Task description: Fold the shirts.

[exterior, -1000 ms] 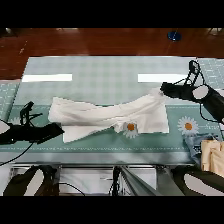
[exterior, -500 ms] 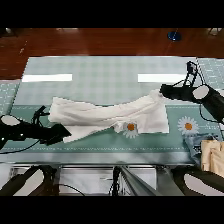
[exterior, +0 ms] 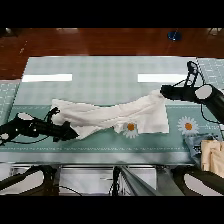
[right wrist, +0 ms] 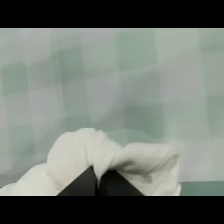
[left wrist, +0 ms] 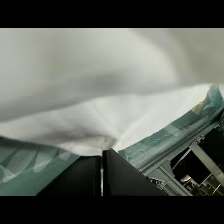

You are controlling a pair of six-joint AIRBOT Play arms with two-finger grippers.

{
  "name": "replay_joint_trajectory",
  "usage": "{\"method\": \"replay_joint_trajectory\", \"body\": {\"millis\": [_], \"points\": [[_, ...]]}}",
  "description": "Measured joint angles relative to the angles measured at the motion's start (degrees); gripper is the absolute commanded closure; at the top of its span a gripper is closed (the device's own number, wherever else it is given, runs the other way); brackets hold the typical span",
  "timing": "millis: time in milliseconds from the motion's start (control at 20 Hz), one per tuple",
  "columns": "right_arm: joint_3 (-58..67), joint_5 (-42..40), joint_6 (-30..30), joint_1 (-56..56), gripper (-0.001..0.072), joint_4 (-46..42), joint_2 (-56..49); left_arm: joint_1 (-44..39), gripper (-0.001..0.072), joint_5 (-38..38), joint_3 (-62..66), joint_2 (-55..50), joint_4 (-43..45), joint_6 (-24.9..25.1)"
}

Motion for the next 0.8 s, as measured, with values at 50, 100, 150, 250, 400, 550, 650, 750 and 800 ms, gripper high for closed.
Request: {"method": "replay_joint_trajectory", "body": {"millis": [50,100,150,250,400,550,650,750,800], "points": [[0.11,0.09,-0.11,-0.04,0.0691,-0.22,1.64,0.04,0.0688,-0.07,0.68,0.72,0.66,0.79],[0.37,0.22,-0.15,-0.13,0.0691,-0.55,3.54,0.28,0.0688,0.44,1.75,2.45,1.88,1.49],[0.83,0.39,-0.17,-0.13,0.0691,-1.14,5.81,0.55,0.0689,0.74,3.06,4.79,2.67,1.9],[2.45,0.7,-0.2,-0.17,0.0691,-3.04,10.78,1.07,0.0689,-3.85,7.06,11.96,1.05,2.56],[7.06,3.96,0.24,-0.22,0.0691,-7.74,17.81,2.86,0.0689,-6.47,16.2,25.83,0.57,0.98],[13.86,9.94,2.29,-0.24,0.0691,-14.23,22.62,6.69,0.0689,-5.38,26.71,38.53,0.55,-1.49],[19.45,14.58,3.69,-0.22,0.0691,-18.21,24.81,10.47,0.0689,-4.55,33.79,44.94,1.27,-2.78],[25.59,18.93,4.85,-0.24,0.0691,-21.59,26.32,13.73,0.0689,-3.98,39.65,48.83,2.1,-3.56],[28.63,21.07,5.14,-0.24,0.0691,-22.84,26.84,14.91,0.0689,-3.76,42.53,50.27,2.12,-3.82]]}}
